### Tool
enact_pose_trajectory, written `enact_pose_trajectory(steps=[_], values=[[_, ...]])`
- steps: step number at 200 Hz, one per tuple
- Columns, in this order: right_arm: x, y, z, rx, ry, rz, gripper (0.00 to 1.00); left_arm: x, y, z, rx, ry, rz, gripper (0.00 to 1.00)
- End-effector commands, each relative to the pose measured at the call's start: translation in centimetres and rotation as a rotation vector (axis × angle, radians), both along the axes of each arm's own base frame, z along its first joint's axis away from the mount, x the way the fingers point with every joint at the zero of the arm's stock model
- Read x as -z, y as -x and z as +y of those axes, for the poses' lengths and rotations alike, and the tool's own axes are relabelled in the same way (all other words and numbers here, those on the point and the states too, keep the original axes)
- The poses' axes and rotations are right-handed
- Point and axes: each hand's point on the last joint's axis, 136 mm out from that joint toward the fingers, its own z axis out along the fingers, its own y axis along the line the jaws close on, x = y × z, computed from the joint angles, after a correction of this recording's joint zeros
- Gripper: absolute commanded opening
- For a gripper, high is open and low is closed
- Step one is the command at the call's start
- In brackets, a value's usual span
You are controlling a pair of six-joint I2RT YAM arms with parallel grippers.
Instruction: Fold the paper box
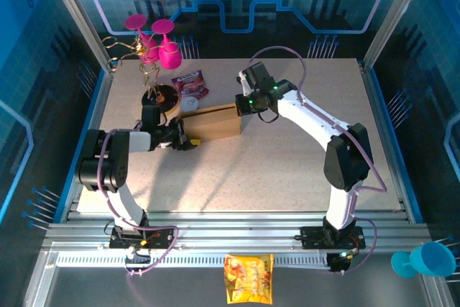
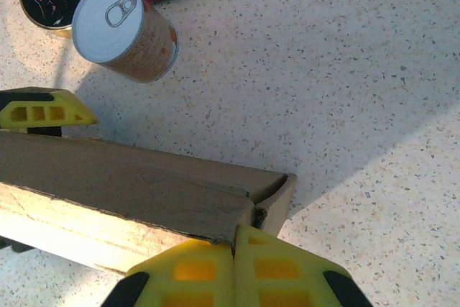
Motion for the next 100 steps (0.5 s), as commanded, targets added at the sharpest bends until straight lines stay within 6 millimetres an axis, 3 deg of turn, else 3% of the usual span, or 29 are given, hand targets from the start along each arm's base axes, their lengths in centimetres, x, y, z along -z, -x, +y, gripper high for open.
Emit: enact_pose_trajectory(steps=[1,53,100], values=[[3.9,1.8,0.1,-0.021,0.079,0.095,0.00,-2.0,1.0,0.2,0.039,-0.018,-0.002,0.77],[4.5,1.7,0.2,-0.024,0.106,0.087,0.00,-2.4,2.9,1.2,0.092,-0.095,-0.007,0.78],[4.3,1.6,0.7,-0.029,0.113,0.087,0.00,-2.7,3.0,2.5,0.116,-0.133,-0.017,0.80]])
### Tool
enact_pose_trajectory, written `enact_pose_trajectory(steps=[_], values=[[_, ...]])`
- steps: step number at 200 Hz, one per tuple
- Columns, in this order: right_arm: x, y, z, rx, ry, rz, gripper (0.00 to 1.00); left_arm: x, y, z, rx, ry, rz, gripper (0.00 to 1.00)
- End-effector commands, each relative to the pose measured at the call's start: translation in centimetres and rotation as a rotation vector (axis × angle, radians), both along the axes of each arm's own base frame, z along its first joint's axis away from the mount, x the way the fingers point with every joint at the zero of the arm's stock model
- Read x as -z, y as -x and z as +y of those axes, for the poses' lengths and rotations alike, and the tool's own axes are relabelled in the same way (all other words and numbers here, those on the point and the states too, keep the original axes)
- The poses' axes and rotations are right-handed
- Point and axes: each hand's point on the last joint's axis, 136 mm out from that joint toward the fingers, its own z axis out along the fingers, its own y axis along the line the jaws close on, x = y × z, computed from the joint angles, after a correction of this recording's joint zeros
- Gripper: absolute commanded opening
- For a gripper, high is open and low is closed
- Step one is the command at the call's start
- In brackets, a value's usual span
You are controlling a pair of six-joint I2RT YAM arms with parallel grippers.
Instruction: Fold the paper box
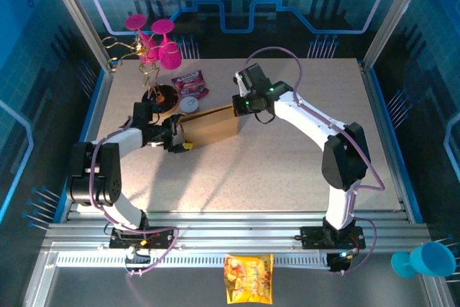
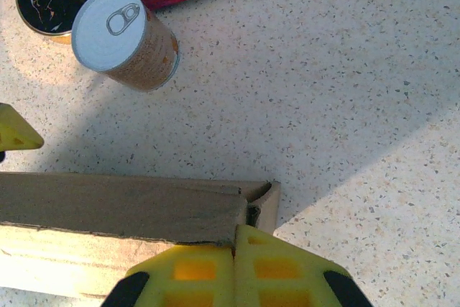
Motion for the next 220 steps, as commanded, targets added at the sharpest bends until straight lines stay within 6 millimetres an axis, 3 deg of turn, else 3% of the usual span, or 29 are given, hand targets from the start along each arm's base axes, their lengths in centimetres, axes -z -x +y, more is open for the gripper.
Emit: enact_pose_trajectory(steps=[1,64,106,119,132,141,153,174,220], values=[[3.9,2.0,-0.1,-0.025,0.096,0.116,0.00,-0.7,0.7,0.7,0.034,-0.026,-0.003,0.80],[4.1,2.0,-0.1,-0.025,0.124,0.101,0.00,-3.7,0.8,3.2,0.137,-0.240,-0.100,0.81],[3.7,1.8,0.0,-0.037,0.132,0.094,0.00,-5.7,3.8,6.0,0.251,-0.514,-0.114,0.80],[3.7,1.7,0.0,-0.039,0.136,0.095,0.00,-6.3,4.6,7.1,0.303,-0.623,-0.140,0.76],[3.8,1.6,0.1,-0.043,0.139,0.097,0.00,-7.3,4.9,7.8,0.372,-0.713,-0.212,0.58],[3.8,1.6,0.2,-0.046,0.137,0.101,0.00,-8.1,5.0,7.9,0.432,-0.772,-0.271,0.50],[3.9,1.6,0.2,-0.048,0.135,0.105,0.00,-9.1,5.0,7.6,0.547,-0.869,-0.351,0.47],[4.0,1.7,0.4,-0.055,0.133,0.111,0.00,-9.9,4.8,6.9,0.742,-1.027,-0.459,0.47],[4.1,1.7,0.4,-0.068,0.136,0.116,0.00,-10.5,3.3,5.0,0.871,-1.033,-0.597,0.52]])
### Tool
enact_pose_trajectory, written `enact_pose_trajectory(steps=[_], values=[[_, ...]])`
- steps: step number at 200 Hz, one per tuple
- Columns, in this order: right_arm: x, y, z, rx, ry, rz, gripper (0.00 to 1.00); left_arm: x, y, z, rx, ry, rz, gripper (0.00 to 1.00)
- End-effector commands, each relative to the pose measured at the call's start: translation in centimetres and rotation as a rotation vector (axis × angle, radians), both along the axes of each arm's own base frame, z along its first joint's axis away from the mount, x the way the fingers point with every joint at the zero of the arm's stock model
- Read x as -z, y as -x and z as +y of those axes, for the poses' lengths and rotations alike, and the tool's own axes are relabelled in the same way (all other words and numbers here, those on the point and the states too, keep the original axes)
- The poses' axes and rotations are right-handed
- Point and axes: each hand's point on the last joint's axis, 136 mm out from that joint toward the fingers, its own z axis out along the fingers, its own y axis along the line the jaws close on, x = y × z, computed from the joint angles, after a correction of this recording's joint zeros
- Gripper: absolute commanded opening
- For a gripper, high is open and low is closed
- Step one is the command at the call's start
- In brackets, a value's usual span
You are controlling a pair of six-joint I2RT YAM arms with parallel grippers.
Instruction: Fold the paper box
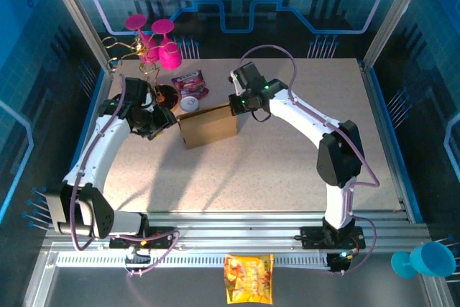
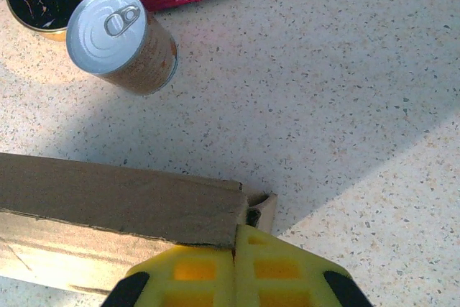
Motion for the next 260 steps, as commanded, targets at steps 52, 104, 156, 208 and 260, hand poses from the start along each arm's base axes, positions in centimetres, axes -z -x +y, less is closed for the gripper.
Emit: enact_pose_trajectory(steps=[52,104,156,208,260], values=[[4.1,2.4,-0.5,-0.037,0.084,0.146,0.00,-0.1,-1.9,-0.5,0.207,-0.144,-0.025,0.52],[4.2,2.4,-0.6,-0.037,0.083,0.152,0.00,0.6,-3.4,-1.5,0.232,-0.144,-0.024,0.46],[4.2,2.3,-0.7,-0.032,0.074,0.156,0.00,2.3,-3.5,-1.7,0.237,-0.207,-0.008,0.46],[4.3,2.3,-0.8,-0.030,0.071,0.159,0.00,4.4,-3.1,-1.4,0.211,-0.217,0.009,0.30],[4.2,2.2,-0.8,-0.031,0.072,0.159,0.00,3.2,-3.1,-1.4,0.193,-0.212,-0.011,0.21]])
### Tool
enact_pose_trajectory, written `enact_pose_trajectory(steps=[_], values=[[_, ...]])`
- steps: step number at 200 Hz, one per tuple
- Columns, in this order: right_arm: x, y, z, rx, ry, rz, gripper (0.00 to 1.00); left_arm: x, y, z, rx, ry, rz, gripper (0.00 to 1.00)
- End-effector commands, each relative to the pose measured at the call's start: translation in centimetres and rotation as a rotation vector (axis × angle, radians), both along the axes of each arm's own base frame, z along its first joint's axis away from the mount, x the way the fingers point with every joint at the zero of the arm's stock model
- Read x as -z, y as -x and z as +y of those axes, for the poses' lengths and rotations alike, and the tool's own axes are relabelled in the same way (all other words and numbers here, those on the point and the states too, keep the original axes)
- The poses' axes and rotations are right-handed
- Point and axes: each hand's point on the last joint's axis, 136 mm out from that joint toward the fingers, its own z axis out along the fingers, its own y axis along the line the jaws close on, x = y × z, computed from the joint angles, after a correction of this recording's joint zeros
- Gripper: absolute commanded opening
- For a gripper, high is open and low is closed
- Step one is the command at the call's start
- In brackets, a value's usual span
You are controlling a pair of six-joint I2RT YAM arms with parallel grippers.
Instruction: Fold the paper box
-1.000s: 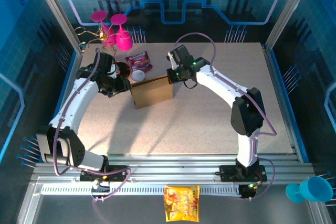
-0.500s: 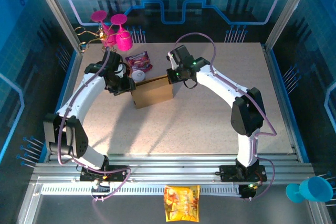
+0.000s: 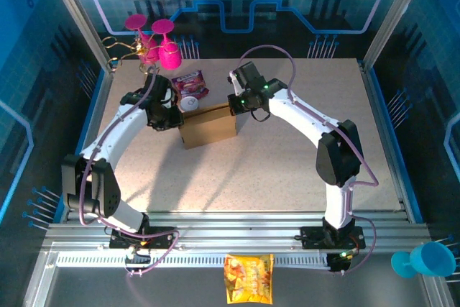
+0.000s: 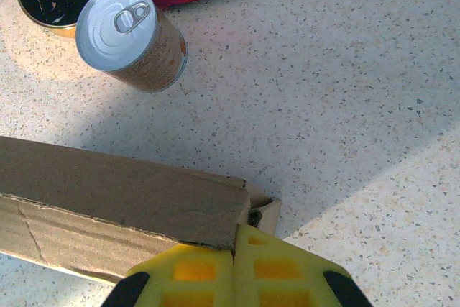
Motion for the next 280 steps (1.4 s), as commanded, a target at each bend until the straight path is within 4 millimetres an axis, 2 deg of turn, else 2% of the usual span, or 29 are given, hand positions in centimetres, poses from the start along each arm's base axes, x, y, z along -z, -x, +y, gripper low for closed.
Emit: enact_pose_trajectory(steps=[1,19,52,71,117,149,175,280], values=[[4.2,2.1,-1.2,-0.014,0.088,0.146,0.00,-0.3,0.9,0.6,-0.019,-0.031,0.020,0.21],[4.2,2.1,-1.2,-0.017,0.087,0.147,0.00,-1.3,0.8,0.4,-0.018,-0.024,0.023,0.21],[4.1,2.1,-1.2,-0.018,0.090,0.147,0.00,-1.3,1.3,0.4,-0.017,-0.022,0.067,0.23],[4.1,2.1,-1.3,-0.018,0.093,0.146,0.00,-1.4,1.5,0.5,-0.019,-0.030,0.075,0.28],[4.1,2.1,-1.3,-0.016,0.092,0.146,0.00,-2.5,1.6,0.9,-0.004,-0.053,0.053,0.28],[4.0,2.2,-1.2,-0.018,0.088,0.146,0.00,-2.5,1.6,0.7,-0.003,-0.042,0.058,0.24],[3.8,2.2,-1.2,-0.017,0.087,0.143,0.00,-2.8,1.5,0.6,-0.008,-0.037,0.051,0.17],[3.7,2.4,-1.0,-0.018,0.094,0.129,0.00,-3.1,1.6,0.3,-0.046,-0.016,0.111,0.09]])
